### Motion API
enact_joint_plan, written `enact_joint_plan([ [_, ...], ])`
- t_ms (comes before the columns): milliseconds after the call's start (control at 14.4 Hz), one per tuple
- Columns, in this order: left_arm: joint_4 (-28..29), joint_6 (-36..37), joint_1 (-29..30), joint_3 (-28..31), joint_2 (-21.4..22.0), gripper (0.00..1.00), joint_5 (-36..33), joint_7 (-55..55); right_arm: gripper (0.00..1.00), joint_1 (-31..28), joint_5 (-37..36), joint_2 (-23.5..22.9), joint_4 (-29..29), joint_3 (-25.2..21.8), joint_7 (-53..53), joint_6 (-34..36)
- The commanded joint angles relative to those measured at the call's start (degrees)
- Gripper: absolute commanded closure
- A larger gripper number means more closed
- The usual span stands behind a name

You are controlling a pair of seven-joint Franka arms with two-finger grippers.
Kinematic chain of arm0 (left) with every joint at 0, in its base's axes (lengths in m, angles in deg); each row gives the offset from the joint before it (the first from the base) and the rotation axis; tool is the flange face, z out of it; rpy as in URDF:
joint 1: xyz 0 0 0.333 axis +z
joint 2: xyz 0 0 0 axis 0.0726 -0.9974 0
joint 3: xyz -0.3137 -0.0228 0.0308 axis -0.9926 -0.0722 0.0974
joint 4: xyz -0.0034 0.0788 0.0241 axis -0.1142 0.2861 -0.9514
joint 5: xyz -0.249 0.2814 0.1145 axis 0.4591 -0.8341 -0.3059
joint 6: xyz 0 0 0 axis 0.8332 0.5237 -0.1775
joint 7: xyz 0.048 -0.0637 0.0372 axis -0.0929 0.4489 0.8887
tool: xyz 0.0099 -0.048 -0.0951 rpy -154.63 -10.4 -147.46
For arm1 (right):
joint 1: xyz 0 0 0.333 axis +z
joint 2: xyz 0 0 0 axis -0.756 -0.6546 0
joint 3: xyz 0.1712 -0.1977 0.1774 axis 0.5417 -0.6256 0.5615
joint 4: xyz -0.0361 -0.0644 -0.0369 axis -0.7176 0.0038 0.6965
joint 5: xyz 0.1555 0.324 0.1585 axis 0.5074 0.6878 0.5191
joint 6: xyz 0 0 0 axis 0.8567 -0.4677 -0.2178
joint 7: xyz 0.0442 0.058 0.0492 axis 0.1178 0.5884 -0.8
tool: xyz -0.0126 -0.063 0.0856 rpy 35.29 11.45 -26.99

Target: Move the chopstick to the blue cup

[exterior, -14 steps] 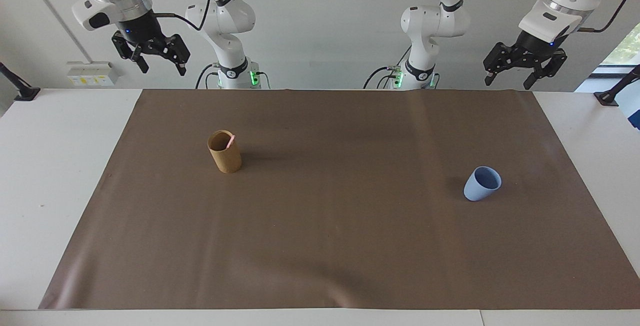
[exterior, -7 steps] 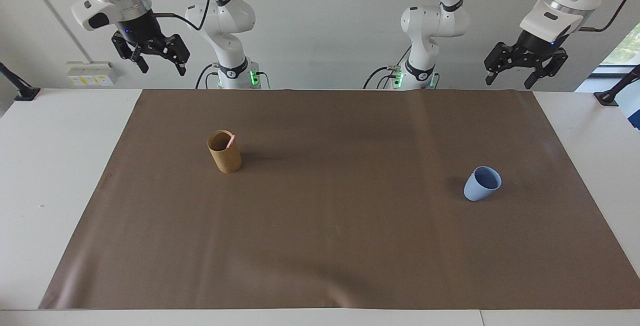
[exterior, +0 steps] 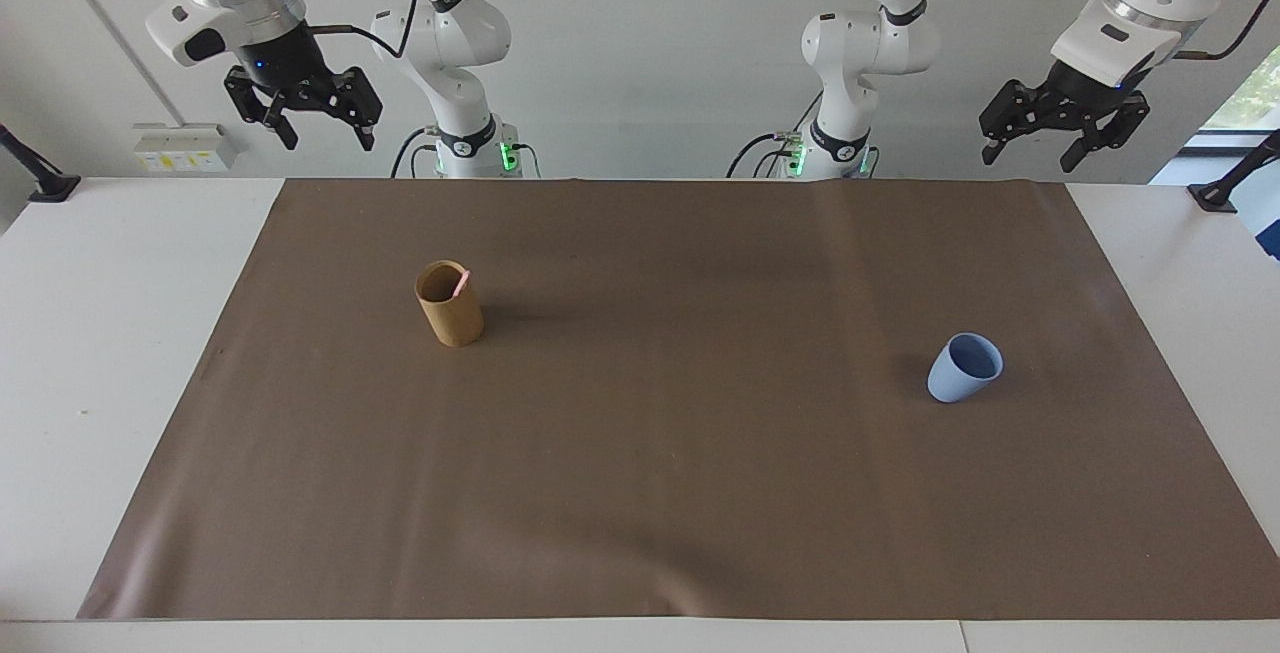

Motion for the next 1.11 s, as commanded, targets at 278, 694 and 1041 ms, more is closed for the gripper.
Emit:
enact_joint_plan([
  [278,-0.73,0.46,0.79,0.26,0.11,0.0,0.9,-1.25,0.0,-0.05,1.55,0.34,-1.42,-0.27,3.26,-2.23],
  [694,8.39,-11.55,1.49,0.26,0.11,0.0,0.9,-1.69,0.0,0.39,2.78,0.42,-2.21,-0.36,5.55,-3.55],
  [1041,19.11,-26.93,3.77,0.44,-1.38,0.0,0.99,-1.6,0.0,0.57,4.01,0.51,-4.13,-0.27,16.04,-5.21],
])
